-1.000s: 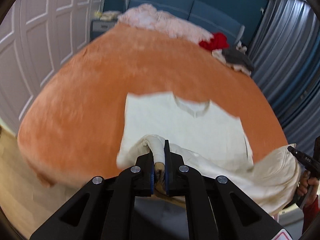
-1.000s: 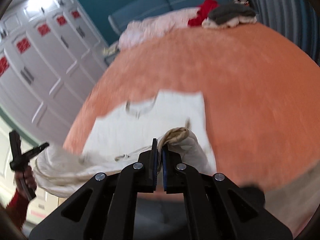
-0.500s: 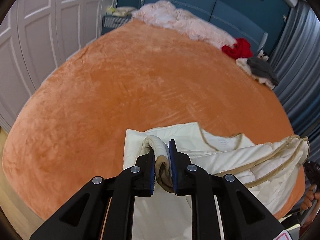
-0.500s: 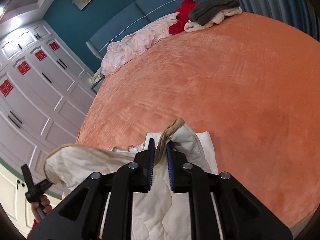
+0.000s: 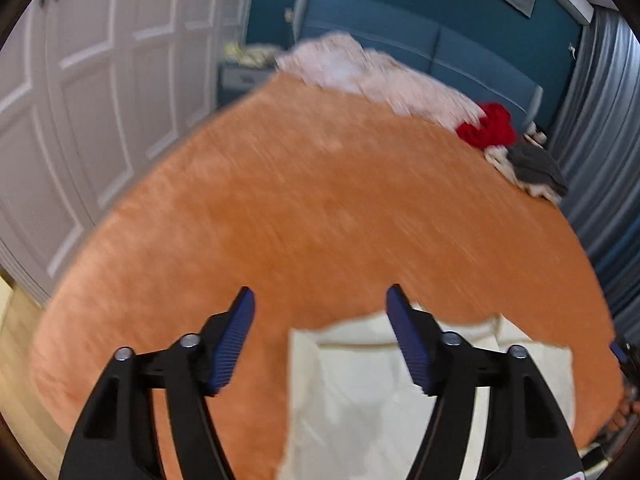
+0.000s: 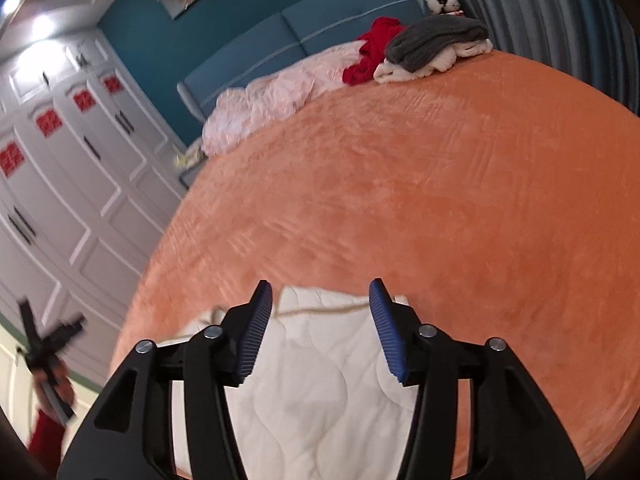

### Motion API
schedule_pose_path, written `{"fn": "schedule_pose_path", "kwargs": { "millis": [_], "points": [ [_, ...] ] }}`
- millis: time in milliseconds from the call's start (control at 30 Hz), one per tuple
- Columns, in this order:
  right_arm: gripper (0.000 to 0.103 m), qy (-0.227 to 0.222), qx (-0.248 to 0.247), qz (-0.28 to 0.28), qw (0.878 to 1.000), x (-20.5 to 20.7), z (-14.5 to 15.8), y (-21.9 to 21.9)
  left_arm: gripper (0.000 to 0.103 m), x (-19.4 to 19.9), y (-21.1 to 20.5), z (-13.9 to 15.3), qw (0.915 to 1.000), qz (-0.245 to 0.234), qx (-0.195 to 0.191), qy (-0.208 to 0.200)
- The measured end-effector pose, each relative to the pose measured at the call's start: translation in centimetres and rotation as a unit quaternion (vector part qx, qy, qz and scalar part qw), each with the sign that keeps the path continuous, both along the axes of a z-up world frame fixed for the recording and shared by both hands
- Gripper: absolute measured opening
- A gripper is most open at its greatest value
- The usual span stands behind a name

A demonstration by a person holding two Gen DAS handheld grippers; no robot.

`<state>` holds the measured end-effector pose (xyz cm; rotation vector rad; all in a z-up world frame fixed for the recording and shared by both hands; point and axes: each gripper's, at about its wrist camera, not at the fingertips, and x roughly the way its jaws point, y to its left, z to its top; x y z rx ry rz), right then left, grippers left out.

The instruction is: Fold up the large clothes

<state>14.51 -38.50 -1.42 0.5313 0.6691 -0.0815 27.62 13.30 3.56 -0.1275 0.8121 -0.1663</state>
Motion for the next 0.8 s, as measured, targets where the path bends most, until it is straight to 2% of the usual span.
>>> {"fn": "schedule_pose_path", "kwargs": {
  "millis": [133, 333, 433, 467, 500, 533, 600, 633, 700, 800],
  "points": [
    [0.054, 0.037, -0.028, 0.005, 0.999, 1.0, -2.5, 1.0, 0.072, 0.7, -0.2, -2.7, 0.9990, -0.018, -0.005, 0.041],
    [0.057, 0.088, -0.079, -0.019, 0.993, 3.3, -6.3, 1.0, 0.071, 1.7, -1.6, -10.7, 0.9891, -0.033, -0.043, 0.137],
    [0.057, 0.101, -0.070, -0.025, 0.992, 4.1, -7.5, 0.2, 0.069, 2.0, -2.0, -12.4, 0.9858, -0.033, -0.055, 0.155],
    [0.056, 0.103, -0.066, -0.022, 0.992, 4.3, -7.7, 0.1, 0.067, 2.0, -2.1, -12.9, 0.9853, -0.034, -0.054, 0.158],
    [0.052, 0.107, -0.062, -0.013, 0.992, 4.6, -8.1, 0.1, 0.058, 2.0, -2.3, -13.0, 0.9855, -0.035, -0.053, 0.157],
    [0.039, 0.111, -0.058, -0.004, 0.992, 4.8, -8.4, 0.2, 0.043, 2.1, -2.5, -13.1, 0.9855, -0.040, -0.051, 0.157],
    [0.024, 0.119, -0.055, 0.011, 0.991, 5.4, -8.9, 0.4, 0.026, 2.5, -2.9, -13.1, 0.9854, -0.042, -0.041, 0.160],
    [0.009, 0.119, -0.057, 0.015, 0.991, 5.6, -8.8, 0.5, 0.014, 2.6, -2.9, -12.8, 0.9870, -0.040, -0.038, 0.151],
    [0.007, 0.108, -0.065, 0.017, 0.992, 5.8, -8.3, 0.8, 0.009, 2.8, -3.3, -12.0, 0.9896, -0.040, -0.027, 0.135],
    [0.006, 0.082, -0.078, 0.000, 0.994, 6.0, -6.5, 0.5, 0.007, 3.0, -4.0, -9.8, 0.9952, -0.036, -0.009, 0.091]
  ]
}}
